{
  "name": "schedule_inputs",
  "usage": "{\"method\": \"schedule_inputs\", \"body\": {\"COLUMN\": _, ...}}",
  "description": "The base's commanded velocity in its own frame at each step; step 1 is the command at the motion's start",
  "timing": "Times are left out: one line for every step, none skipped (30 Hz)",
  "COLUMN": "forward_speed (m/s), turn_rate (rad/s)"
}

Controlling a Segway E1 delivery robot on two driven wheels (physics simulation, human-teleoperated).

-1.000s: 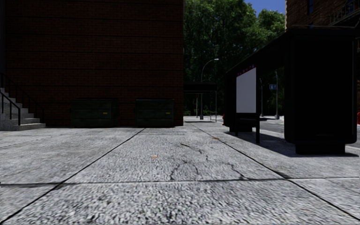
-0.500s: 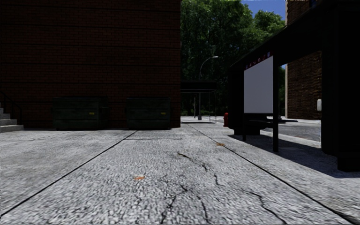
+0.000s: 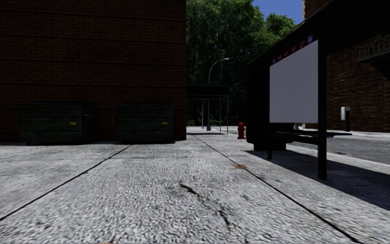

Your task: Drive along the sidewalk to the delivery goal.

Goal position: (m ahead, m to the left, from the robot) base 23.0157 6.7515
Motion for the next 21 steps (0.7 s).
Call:
{"method": "schedule_inputs", "body": {"forward_speed": 2.00, "turn_rate": 0.00}}
{"method": "schedule_inputs", "body": {"forward_speed": 2.00, "turn_rate": 0.00}}
{"method": "schedule_inputs", "body": {"forward_speed": 2.00, "turn_rate": 0.00}}
{"method": "schedule_inputs", "body": {"forward_speed": 2.00, "turn_rate": 0.00}}
{"method": "schedule_inputs", "body": {"forward_speed": 2.00, "turn_rate": 0.00}}
{"method": "schedule_inputs", "body": {"forward_speed": 2.00, "turn_rate": 0.00}}
{"method": "schedule_inputs", "body": {"forward_speed": 2.00, "turn_rate": 0.00}}
{"method": "schedule_inputs", "body": {"forward_speed": 2.00, "turn_rate": 0.00}}
{"method": "schedule_inputs", "body": {"forward_speed": 2.00, "turn_rate": 0.00}}
{"method": "schedule_inputs", "body": {"forward_speed": 2.00, "turn_rate": 0.00}}
{"method": "schedule_inputs", "body": {"forward_speed": 2.00, "turn_rate": 0.00}}
{"method": "schedule_inputs", "body": {"forward_speed": 2.00, "turn_rate": 0.00}}
{"method": "schedule_inputs", "body": {"forward_speed": 2.00, "turn_rate": 0.00}}
{"method": "schedule_inputs", "body": {"forward_speed": 2.00, "turn_rate": 0.00}}
{"method": "schedule_inputs", "body": {"forward_speed": 2.00, "turn_rate": 0.00}}
{"method": "schedule_inputs", "body": {"forward_speed": 2.00, "turn_rate": 0.00}}
{"method": "schedule_inputs", "body": {"forward_speed": 2.00, "turn_rate": 0.00}}
{"method": "schedule_inputs", "body": {"forward_speed": 2.00, "turn_rate": 0.00}}
{"method": "schedule_inputs", "body": {"forward_speed": 2.00, "turn_rate": 0.00}}
{"method": "schedule_inputs", "body": {"forward_speed": 2.00, "turn_rate": 0.00}}
{"method": "schedule_inputs", "body": {"forward_speed": 2.00, "turn_rate": 0.00}}
